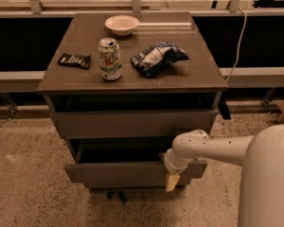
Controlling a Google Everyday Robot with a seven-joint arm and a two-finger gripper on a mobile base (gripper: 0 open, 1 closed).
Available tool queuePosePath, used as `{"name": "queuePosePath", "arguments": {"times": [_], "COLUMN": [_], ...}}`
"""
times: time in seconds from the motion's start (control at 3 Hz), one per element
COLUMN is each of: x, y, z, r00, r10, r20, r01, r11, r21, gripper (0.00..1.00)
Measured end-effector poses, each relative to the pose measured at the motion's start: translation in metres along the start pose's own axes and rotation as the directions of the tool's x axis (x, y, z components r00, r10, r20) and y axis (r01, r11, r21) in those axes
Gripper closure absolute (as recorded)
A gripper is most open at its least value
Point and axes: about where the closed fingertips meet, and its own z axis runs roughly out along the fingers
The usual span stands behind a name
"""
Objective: Open middle drawer
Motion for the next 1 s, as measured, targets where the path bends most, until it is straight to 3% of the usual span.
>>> {"name": "queuePosePath", "arguments": {"times": [0.33, 1.0], "x": [-0.0055, -0.0093], "y": [0.0237, 0.0296], "z": [0.0023, -0.0041], "r00": [1.000, 1.000], "r10": [-0.006, -0.007], "r20": [0.011, 0.016], "r01": [0.006, 0.007], "r11": [1.0000, 0.9999], "r21": [0.008, 0.007], "gripper": [0.41, 0.88]}}
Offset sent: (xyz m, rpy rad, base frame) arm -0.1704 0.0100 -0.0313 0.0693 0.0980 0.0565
